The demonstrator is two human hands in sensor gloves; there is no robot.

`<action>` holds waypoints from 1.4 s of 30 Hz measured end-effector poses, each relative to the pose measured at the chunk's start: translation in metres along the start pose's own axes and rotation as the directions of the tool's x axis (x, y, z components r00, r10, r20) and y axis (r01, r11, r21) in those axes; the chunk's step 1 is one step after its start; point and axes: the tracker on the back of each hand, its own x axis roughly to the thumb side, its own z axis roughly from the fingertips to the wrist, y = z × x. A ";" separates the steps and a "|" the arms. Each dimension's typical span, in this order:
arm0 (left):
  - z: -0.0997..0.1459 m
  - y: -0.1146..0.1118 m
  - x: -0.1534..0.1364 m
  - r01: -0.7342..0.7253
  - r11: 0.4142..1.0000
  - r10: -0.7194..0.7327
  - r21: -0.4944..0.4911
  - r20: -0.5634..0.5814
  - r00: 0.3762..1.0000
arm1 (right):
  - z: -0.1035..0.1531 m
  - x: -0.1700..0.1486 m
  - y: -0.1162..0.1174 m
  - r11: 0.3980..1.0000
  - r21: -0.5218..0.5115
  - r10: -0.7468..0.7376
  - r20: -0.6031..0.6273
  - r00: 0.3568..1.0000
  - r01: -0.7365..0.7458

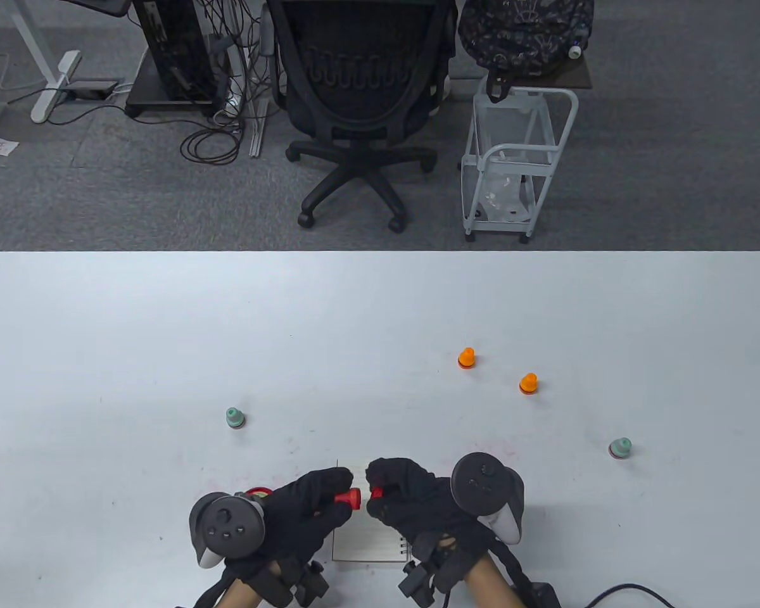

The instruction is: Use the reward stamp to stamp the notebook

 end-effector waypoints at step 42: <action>0.005 -0.007 -0.011 0.729 0.604 -0.707 -0.324 0.204 0.677 | 0.017 -0.019 -0.052 0.772 -0.108 0.597 -0.217 0.772 -0.627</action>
